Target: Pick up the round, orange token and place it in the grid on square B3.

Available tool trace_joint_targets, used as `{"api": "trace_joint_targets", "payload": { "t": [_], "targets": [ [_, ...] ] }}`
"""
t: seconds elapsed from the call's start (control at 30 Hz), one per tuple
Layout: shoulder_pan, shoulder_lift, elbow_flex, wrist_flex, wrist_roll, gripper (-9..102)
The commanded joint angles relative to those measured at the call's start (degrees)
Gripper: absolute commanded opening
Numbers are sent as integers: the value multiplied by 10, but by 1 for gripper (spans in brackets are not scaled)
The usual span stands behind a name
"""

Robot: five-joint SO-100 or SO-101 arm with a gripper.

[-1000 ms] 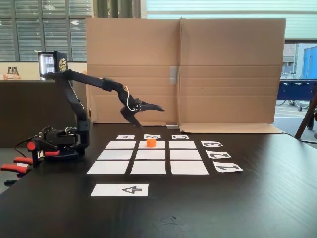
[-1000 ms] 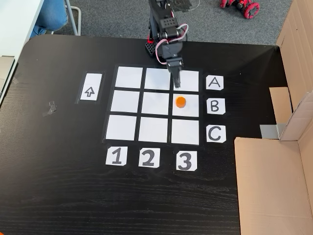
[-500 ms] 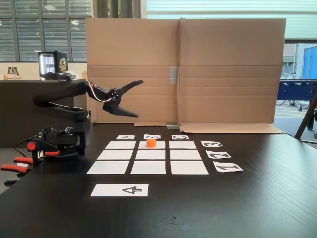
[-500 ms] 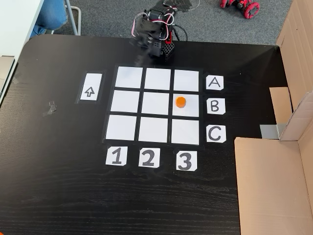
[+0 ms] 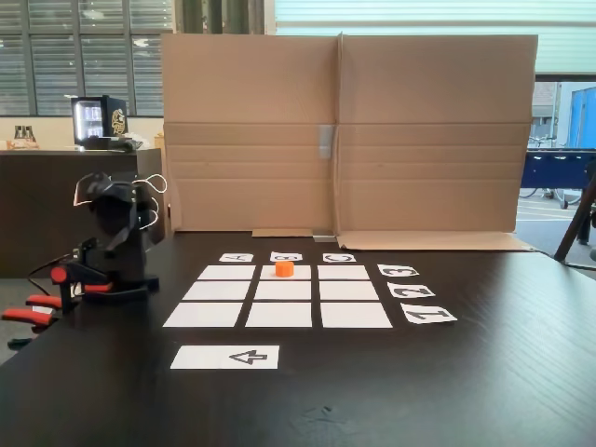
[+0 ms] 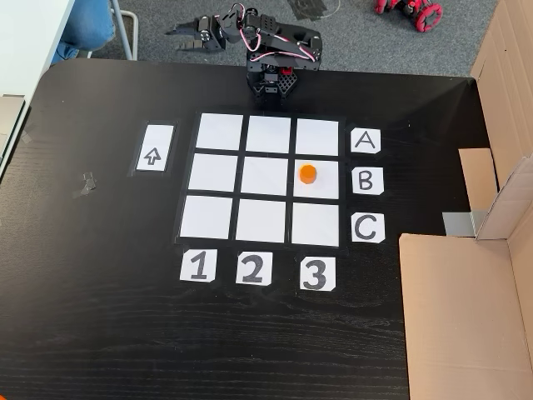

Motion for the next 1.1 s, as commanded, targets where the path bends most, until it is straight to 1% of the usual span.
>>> {"api": "trace_joint_targets", "payload": {
  "t": [0.0, 0.1, 1.07],
  "targets": [
    [54, 4, 19, -11, -6, -1],
    [75, 4, 32, -11, 3, -1],
    [71, 4, 32, -11, 0, -1]
  ]
}}
